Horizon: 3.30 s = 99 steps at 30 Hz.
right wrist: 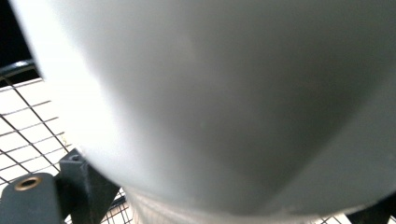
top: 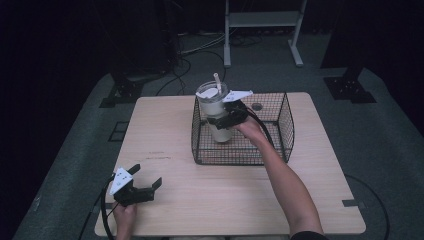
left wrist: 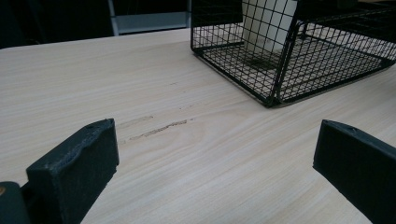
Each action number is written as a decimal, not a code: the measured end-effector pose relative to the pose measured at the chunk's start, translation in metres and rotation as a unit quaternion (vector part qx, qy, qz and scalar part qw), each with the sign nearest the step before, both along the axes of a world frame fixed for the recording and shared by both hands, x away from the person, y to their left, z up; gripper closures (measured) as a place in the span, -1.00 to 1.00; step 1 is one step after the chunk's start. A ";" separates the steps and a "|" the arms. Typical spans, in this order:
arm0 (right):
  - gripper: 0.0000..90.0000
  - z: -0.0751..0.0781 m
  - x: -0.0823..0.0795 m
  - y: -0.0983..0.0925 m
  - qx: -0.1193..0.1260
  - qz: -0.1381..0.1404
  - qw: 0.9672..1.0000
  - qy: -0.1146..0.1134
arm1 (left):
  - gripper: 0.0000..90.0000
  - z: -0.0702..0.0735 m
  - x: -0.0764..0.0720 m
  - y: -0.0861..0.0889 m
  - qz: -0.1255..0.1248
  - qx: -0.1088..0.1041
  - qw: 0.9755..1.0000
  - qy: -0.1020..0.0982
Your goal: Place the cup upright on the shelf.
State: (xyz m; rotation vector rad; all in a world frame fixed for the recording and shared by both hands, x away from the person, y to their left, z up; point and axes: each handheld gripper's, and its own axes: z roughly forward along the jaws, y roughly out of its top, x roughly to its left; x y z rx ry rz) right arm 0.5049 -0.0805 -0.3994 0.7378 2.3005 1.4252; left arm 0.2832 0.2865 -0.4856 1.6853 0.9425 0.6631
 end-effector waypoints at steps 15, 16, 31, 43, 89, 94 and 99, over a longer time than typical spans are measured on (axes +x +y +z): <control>-0.80 -0.019 0.008 0.001 -0.004 0.020 1.000 0.010 | -1.00 0.000 -0.002 0.001 -0.004 -0.007 1.000 -0.004; -0.80 -0.020 0.009 0.000 -0.004 0.020 1.000 0.012 | -1.00 0.000 -0.002 0.001 -0.005 -0.007 1.000 -0.005; -0.81 -0.026 0.004 -0.015 0.004 0.035 0.999 -0.008 | -1.00 0.000 -0.002 -0.002 -0.005 0.006 1.000 -0.004; -0.82 -0.026 0.004 -0.022 -0.004 0.037 0.999 -0.003 | -1.00 0.000 -0.001 -0.002 -0.004 0.005 1.000 -0.004; -0.80 -0.012 -0.013 -0.049 -0.058 0.012 0.998 0.010 | -1.00 0.000 -0.001 -0.002 -0.004 0.007 1.000 -0.004; -0.80 -0.005 -0.017 -0.056 -0.065 0.001 0.998 0.014 | -1.00 0.000 -0.001 -0.002 -0.004 0.007 1.000 -0.006; -0.80 0.002 -0.023 -0.066 -0.060 -0.010 0.998 0.017 | -1.00 0.000 -0.001 -0.002 -0.004 0.008 1.000 -0.005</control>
